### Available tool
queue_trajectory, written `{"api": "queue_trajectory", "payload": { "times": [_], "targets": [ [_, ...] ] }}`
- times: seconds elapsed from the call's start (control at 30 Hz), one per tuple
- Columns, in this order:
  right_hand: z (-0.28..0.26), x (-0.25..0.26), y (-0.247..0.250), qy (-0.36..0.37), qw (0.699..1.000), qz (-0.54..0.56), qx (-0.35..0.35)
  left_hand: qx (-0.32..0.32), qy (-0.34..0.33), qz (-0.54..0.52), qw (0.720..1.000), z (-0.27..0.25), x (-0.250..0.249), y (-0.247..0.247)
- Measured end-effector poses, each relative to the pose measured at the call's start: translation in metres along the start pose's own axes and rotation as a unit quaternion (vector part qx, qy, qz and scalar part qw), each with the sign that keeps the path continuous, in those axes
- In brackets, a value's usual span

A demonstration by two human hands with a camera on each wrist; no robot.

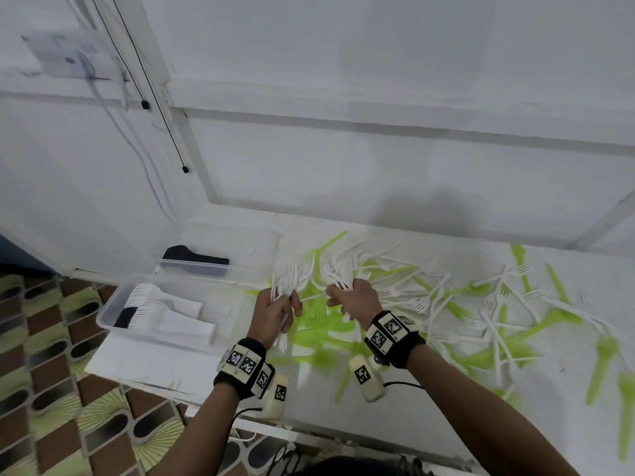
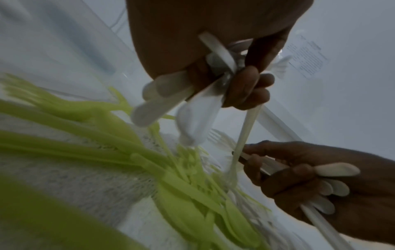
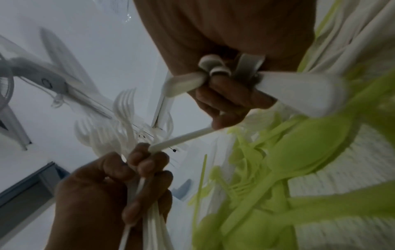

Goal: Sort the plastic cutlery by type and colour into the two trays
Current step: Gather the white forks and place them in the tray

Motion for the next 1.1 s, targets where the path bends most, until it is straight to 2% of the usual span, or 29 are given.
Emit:
{"api": "queue_trajectory", "payload": {
  "times": [0.07,0.27,0.37,0.47,0.63,0.73,0.8,0.9,0.97,1.03,1.1],
  "targets": [
    [-0.003,-0.001,0.002,0.016,0.999,-0.039,-0.017,0.012,0.002,-0.008,1.0,0.0,0.004,0.0],
    [-0.018,-0.009,-0.007,0.056,0.978,-0.199,0.014,0.095,0.042,-0.027,0.994,0.0,0.014,-0.011],
    [-0.024,-0.012,-0.017,0.095,0.95,-0.296,0.022,0.092,0.066,-0.036,0.993,-0.003,0.023,-0.015],
    [-0.03,-0.015,-0.017,0.094,0.933,-0.345,0.026,0.062,0.064,-0.043,0.995,-0.003,0.027,-0.013],
    [-0.032,-0.014,-0.007,0.115,0.924,-0.364,0.018,0.008,0.048,-0.061,0.997,0.004,0.017,-0.007],
    [-0.035,-0.008,0.001,0.157,0.916,-0.367,0.037,-0.011,0.038,-0.053,0.998,0.009,0.012,-0.007],
    [-0.036,-0.008,0.01,0.181,0.911,-0.366,0.053,-0.027,0.03,-0.015,0.999,0.013,0.01,-0.008],
    [-0.032,-0.009,0.029,0.207,0.907,-0.367,0.026,-0.072,0.032,0.038,0.996,0.024,0.015,-0.012],
    [-0.031,-0.01,0.042,0.21,0.914,-0.347,0.013,-0.102,0.037,0.083,0.991,0.035,0.019,-0.016],
    [-0.031,-0.011,0.051,0.213,0.924,-0.318,-0.002,-0.105,0.003,0.16,0.982,0.049,0.019,-0.023],
    [-0.031,-0.012,0.061,0.207,0.937,-0.28,-0.034,-0.08,-0.045,0.236,0.967,0.064,0.016,-0.033]
  ]
}}
Point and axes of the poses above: each hand's wrist, its own z-axis towards the middle knuckle, its own y-axis out of the back of the hand, x = y × z, the point moved 6 cm from there along z, towards the middle knuckle, and after that the axes turned 9 degrees about -x, right-handed, at the moved point
